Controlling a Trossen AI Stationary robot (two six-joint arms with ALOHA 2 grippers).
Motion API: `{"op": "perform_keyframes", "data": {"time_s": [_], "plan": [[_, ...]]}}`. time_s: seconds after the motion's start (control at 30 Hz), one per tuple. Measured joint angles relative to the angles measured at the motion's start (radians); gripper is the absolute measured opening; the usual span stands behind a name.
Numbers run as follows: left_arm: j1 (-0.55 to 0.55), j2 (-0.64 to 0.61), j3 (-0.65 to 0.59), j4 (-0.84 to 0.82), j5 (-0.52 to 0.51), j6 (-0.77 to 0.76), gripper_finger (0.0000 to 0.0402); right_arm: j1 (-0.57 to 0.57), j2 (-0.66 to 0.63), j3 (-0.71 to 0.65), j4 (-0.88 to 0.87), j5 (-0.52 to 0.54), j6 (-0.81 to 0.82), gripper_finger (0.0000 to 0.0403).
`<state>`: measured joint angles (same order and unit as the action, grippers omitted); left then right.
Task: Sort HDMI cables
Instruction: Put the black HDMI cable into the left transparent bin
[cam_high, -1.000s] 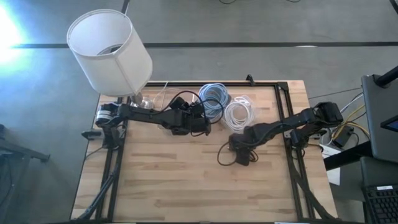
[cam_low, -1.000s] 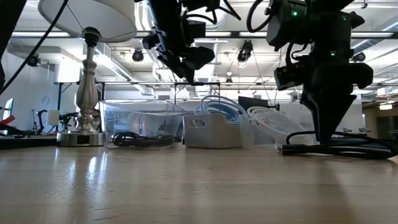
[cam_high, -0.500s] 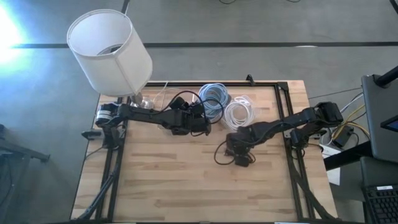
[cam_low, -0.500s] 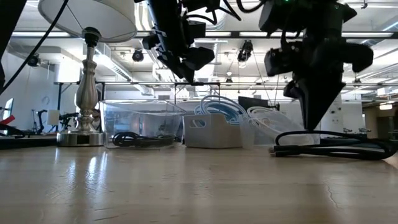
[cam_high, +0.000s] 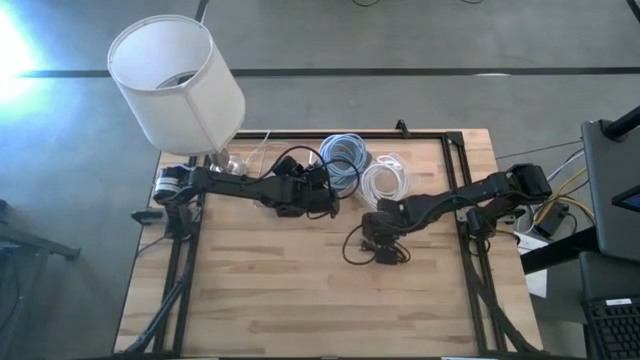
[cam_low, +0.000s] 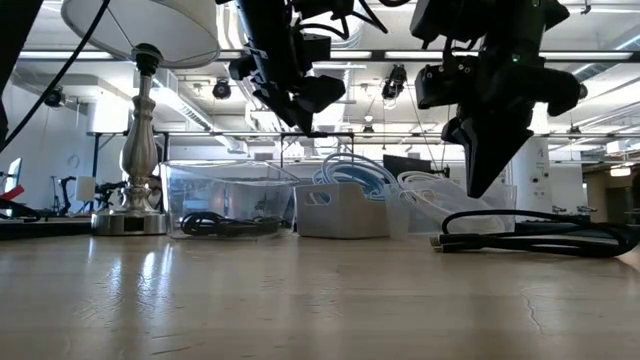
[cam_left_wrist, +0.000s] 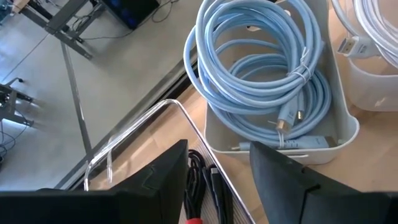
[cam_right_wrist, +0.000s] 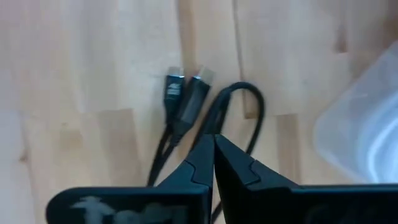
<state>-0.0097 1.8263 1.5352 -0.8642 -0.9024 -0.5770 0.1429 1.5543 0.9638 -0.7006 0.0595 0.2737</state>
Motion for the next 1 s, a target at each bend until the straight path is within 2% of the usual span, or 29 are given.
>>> {"op": "perform_keyframes", "data": {"time_s": [0.13, 0.47, 0.6, 1.0], "plan": [[-0.001, 0.0, 0.0, 0.0, 0.001, -0.005, 0.0177, 0.0, 0.0, 0.0, 0.0, 0.055, 0.003, 0.0008], [-0.002, 0.0, 0.0, 0.005, 0.002, -0.003, 0.0177, -0.006, -0.001, -0.001, 0.0, 0.104, 0.093, 0.0008], [-0.002, 0.0, 0.0, 0.004, 0.003, 0.0, 0.0177, -0.006, -0.001, -0.002, 0.0, 0.105, 0.169, 0.0008], [-0.001, 0.0, 0.0, 0.004, 0.02, -0.026, 0.0177, 0.007, -0.001, -0.003, 0.0, 0.124, 0.231, 0.0009]]}}
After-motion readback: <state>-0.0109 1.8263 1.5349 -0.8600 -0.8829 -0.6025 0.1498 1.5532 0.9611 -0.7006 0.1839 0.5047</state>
